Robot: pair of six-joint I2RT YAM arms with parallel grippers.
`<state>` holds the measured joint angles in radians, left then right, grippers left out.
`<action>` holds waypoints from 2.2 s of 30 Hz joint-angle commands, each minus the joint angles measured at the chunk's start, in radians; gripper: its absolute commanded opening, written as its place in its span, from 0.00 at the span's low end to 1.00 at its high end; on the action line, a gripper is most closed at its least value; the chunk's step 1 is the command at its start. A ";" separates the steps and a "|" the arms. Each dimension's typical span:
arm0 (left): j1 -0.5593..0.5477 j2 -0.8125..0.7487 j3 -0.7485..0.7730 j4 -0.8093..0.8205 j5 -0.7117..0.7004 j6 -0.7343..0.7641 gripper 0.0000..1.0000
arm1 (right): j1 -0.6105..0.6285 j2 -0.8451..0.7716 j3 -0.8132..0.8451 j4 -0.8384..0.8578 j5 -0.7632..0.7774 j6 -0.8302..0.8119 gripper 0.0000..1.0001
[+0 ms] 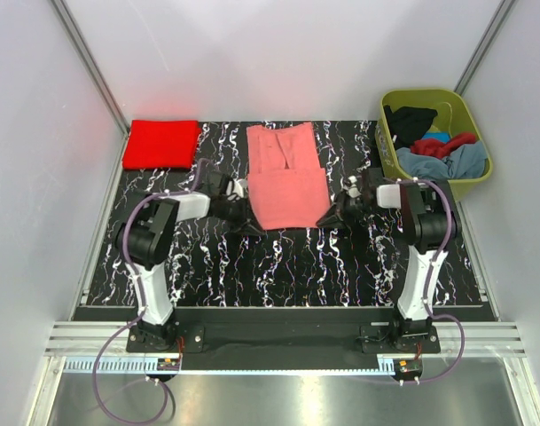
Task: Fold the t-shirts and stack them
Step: Fold the tshirt
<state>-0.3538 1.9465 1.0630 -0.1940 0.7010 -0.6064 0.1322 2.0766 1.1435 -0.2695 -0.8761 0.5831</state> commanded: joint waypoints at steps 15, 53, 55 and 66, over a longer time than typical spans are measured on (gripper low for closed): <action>0.084 -0.621 -0.477 0.227 -0.150 -0.491 0.57 | -0.059 -0.614 -0.353 0.038 0.400 0.352 0.61; -0.111 -0.224 -0.472 0.337 -0.614 -1.052 0.34 | 0.136 -0.492 -0.470 0.240 0.824 0.615 0.54; -0.109 -0.215 -0.477 0.341 -0.607 -1.049 0.31 | 0.136 -0.478 -0.453 0.219 0.830 0.633 0.53; -0.090 -0.184 -0.486 0.403 -0.560 -1.034 0.25 | 0.139 -0.408 -0.413 0.191 0.858 0.705 0.47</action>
<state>-0.4545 1.7123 0.6079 0.3149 0.1699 -1.6756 0.2619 1.6283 0.7254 -0.0109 -0.0982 1.2808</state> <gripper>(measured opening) 0.237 0.470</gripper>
